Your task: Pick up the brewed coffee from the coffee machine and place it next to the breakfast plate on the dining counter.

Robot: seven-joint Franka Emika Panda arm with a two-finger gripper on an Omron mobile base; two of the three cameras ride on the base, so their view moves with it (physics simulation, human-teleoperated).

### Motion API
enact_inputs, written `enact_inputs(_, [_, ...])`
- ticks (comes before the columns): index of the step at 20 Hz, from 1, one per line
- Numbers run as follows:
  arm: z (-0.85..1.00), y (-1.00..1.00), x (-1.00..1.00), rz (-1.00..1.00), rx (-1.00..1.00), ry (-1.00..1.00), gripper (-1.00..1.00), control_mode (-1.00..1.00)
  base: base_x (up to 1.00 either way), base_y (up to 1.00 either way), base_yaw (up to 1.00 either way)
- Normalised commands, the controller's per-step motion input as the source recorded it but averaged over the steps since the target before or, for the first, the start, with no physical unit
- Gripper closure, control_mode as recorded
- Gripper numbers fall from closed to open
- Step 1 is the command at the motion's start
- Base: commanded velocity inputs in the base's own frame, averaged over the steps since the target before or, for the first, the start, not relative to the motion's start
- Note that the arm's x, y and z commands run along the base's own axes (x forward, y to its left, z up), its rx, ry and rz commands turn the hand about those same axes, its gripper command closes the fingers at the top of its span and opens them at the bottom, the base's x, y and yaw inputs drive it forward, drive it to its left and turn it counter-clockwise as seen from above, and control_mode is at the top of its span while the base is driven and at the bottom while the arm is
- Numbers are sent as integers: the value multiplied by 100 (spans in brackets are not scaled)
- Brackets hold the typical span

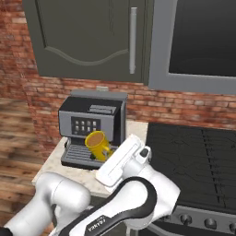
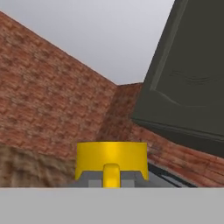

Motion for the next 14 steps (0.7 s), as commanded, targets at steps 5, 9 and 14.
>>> enact_inputs(5, [16, 75, -20, 12, 2, 18, 100, -100, 0, 0, 0])
enact_inputs(9, [17, 44, -28, 19, 12, 12, 100, -100, 0, 0, 0])
enact_inputs(14, [17, 26, -22, 27, 3, 12, 100, -100, 0, 0, 0])
